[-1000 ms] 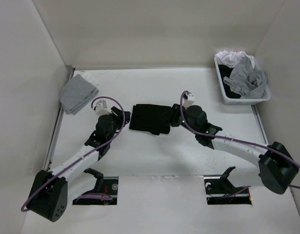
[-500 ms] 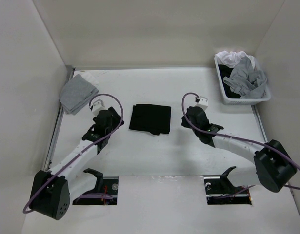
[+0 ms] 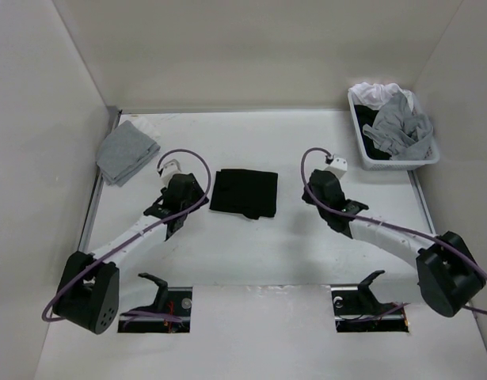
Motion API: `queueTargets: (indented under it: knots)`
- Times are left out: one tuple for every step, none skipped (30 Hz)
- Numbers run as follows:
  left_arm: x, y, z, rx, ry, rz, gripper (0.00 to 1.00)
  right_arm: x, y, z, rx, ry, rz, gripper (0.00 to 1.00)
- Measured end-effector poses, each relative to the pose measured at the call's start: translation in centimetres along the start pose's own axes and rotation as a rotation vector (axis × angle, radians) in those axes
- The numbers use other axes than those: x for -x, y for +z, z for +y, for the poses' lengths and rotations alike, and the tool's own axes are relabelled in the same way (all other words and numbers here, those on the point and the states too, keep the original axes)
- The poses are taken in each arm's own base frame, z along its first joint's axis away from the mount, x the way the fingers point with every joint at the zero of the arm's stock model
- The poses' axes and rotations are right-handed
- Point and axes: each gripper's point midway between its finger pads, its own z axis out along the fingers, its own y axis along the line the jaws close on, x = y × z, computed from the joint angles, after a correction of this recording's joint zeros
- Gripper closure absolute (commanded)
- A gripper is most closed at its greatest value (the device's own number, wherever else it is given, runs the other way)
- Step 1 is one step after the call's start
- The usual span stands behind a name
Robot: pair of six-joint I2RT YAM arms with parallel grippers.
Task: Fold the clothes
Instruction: Fold the tank top
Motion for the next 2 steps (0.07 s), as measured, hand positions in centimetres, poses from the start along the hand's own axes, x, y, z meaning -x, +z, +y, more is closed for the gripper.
queueTargets:
  knots:
    - [-0.09,0.06,-0.02,0.001,0.005,0.003,0.46,-0.28,0.15,-0.11,-0.005,-0.007,0.007,0.67]
    - [-0.12,0.11,-0.02,0.002,0.008,0.004,0.45,-0.58,0.31,-0.22,-0.01,-0.014,0.015,0.63]
